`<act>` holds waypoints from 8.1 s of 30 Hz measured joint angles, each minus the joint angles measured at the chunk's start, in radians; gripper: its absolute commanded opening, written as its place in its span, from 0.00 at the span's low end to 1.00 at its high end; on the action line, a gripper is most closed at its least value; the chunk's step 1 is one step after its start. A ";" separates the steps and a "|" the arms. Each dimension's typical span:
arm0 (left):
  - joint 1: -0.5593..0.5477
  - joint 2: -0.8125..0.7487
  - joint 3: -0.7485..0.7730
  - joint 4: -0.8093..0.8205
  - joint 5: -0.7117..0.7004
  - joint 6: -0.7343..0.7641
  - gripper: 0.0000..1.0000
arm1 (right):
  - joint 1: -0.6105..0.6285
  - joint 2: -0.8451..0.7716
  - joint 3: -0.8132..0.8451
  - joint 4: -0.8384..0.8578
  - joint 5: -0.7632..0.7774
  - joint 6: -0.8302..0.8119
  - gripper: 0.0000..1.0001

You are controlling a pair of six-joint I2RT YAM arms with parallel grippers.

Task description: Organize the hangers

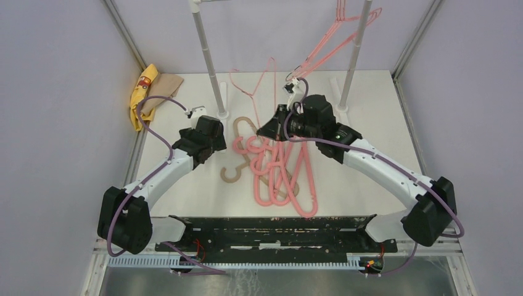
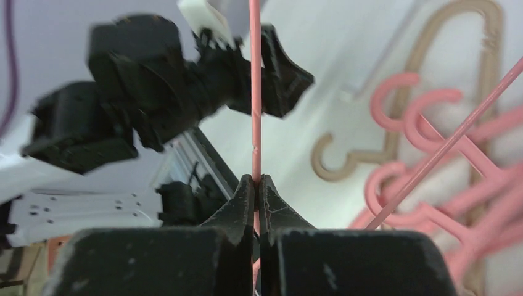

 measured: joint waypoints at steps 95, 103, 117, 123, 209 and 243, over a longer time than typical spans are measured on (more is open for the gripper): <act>0.000 0.027 -0.019 0.023 0.007 0.000 0.99 | -0.398 -0.235 0.194 -0.043 0.228 -0.005 0.64; 0.000 0.041 -0.019 0.021 0.006 0.000 0.99 | -0.060 -0.243 0.157 -0.207 0.362 -0.254 0.62; 0.000 0.041 -0.019 0.021 0.005 0.000 0.99 | 0.069 0.016 -0.228 -0.297 0.291 -0.306 0.62; 0.000 0.055 -0.019 0.022 0.005 0.000 0.99 | 0.106 0.045 -0.321 -0.283 0.274 -0.280 0.62; 0.000 -0.064 -0.028 0.018 0.000 -0.001 0.99 | -0.152 0.567 0.808 0.240 0.151 0.499 0.04; 0.000 -0.021 -0.045 0.023 0.008 -0.001 0.99 | -0.328 0.298 0.362 0.363 0.185 0.598 0.58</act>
